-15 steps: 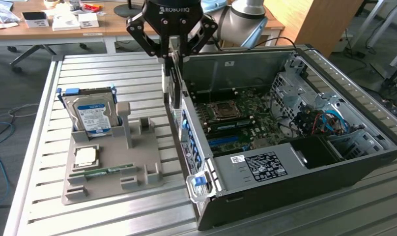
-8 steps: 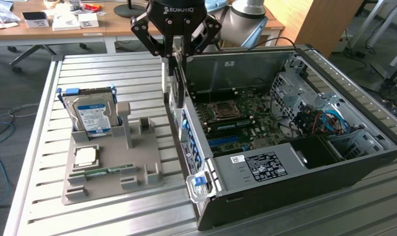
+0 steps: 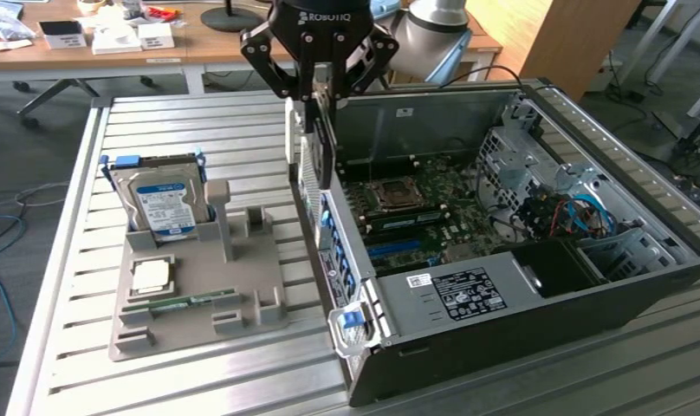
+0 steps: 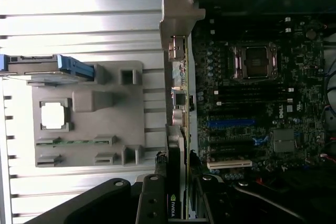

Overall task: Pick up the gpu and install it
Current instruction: 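Pick up the gpu and move the gpu toward the slot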

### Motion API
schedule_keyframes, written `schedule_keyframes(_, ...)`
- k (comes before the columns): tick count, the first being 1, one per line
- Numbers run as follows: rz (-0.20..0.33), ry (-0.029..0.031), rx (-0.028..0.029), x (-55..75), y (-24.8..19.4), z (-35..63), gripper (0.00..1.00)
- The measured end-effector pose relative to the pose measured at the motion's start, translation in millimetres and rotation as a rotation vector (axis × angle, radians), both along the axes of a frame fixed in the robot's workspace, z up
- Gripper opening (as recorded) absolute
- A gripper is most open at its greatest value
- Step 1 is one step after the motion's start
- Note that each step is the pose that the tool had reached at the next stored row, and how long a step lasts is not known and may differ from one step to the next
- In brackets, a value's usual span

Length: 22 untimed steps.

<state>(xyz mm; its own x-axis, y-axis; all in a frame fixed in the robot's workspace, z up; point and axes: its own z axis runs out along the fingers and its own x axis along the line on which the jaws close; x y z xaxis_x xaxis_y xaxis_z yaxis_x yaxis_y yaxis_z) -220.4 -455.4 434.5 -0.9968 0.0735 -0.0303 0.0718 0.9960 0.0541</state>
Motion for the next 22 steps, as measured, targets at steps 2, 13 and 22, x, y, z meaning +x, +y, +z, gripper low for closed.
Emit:
schedule_keyframes(2, 0.0, 0.0, 0.0, 1.8, 0.0, 0.0, 0.27)
schedule_keyframes(13, 0.0, 0.0, 0.0, 13.4, 0.0, 0.0, 0.27)
schedule_keyframes(22, 0.0, 0.0, 0.0, 23.7, 0.0, 0.0, 0.27)
